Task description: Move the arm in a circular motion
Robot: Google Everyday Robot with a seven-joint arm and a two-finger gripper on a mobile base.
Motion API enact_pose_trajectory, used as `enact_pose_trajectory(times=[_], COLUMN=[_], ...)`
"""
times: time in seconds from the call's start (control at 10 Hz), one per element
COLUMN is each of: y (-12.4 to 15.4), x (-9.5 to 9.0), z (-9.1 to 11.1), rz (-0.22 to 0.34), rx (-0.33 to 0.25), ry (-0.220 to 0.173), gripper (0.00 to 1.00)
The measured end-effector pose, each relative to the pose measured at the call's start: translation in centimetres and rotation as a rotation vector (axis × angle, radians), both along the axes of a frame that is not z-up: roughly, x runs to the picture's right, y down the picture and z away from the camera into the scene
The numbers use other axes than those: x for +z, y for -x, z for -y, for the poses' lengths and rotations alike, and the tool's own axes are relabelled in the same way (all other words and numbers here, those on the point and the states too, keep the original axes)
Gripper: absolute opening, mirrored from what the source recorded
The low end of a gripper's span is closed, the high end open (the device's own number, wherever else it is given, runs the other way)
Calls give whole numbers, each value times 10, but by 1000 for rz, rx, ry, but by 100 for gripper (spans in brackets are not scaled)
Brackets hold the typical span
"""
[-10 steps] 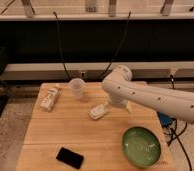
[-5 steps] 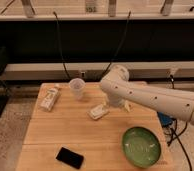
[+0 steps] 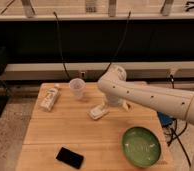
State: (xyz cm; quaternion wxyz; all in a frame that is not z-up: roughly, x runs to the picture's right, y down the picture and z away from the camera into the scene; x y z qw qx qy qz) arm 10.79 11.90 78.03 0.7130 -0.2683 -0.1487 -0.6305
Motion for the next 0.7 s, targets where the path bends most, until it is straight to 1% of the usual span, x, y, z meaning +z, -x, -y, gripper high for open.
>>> enact_pose_trajectory(times=[0.7], y=[11], x=[9], z=[-1], rz=[29], rx=[-41], ry=[19], gripper=[80])
